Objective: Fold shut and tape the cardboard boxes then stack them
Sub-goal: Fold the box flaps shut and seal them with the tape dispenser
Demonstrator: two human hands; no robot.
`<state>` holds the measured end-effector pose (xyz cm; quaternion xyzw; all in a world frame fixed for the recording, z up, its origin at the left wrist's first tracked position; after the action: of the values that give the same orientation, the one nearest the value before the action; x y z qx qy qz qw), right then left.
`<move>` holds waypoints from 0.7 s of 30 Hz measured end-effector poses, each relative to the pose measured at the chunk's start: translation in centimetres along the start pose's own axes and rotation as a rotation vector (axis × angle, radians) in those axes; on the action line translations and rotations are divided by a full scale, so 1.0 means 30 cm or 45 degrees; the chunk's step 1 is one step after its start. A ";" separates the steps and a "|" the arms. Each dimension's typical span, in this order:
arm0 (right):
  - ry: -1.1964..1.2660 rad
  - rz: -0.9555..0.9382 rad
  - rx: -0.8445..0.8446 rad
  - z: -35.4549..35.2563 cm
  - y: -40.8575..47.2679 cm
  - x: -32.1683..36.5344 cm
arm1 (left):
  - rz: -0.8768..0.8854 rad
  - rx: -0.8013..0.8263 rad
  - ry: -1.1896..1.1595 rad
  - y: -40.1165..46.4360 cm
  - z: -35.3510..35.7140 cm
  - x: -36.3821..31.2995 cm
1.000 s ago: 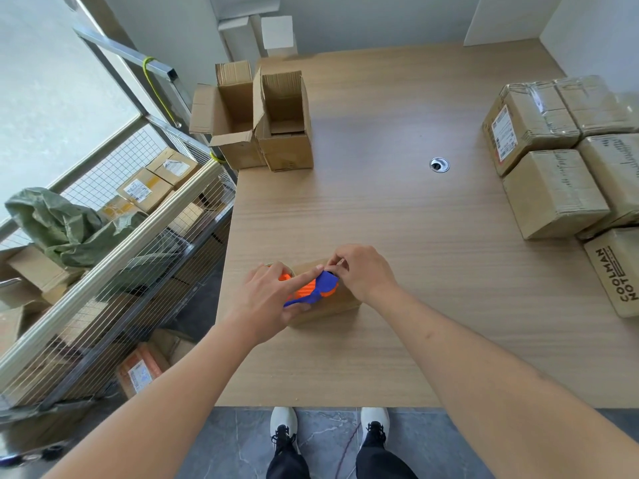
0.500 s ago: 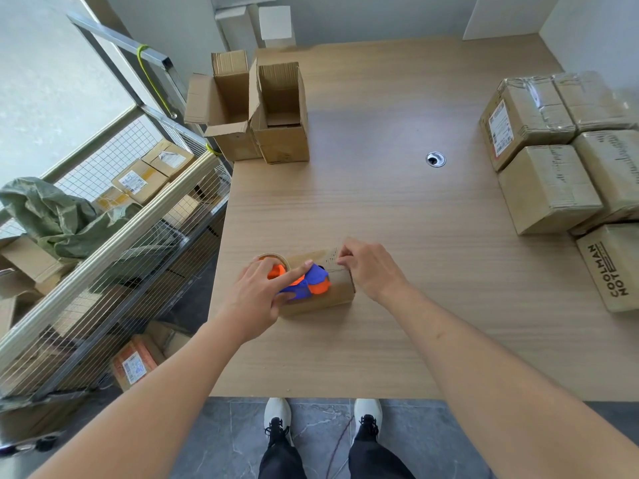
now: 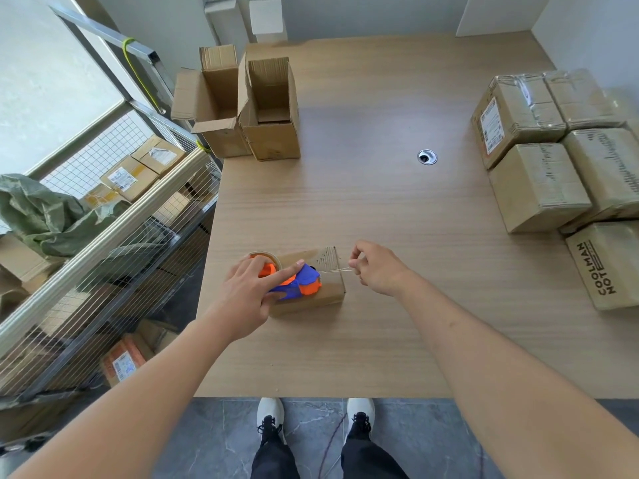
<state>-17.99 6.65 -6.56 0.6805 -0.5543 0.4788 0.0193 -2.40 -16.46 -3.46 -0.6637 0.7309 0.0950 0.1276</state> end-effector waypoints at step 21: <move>0.345 -0.015 -0.334 0.172 -0.001 -0.048 | -0.034 0.078 0.028 0.014 0.001 0.000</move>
<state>-14.60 4.85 -10.30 0.6046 -0.6005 0.4895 0.1852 -2.81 -16.41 -3.50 -0.6701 0.7260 0.0636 0.1410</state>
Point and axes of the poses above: each hand's wrist, its own y-axis towards the middle knuckle, its own z-axis out of the palm, x = y × z, the point moved 3 cm from there along y, towards the middle knuckle, and after that the axes turned 4 degrees about z, right-handed, at the moved point
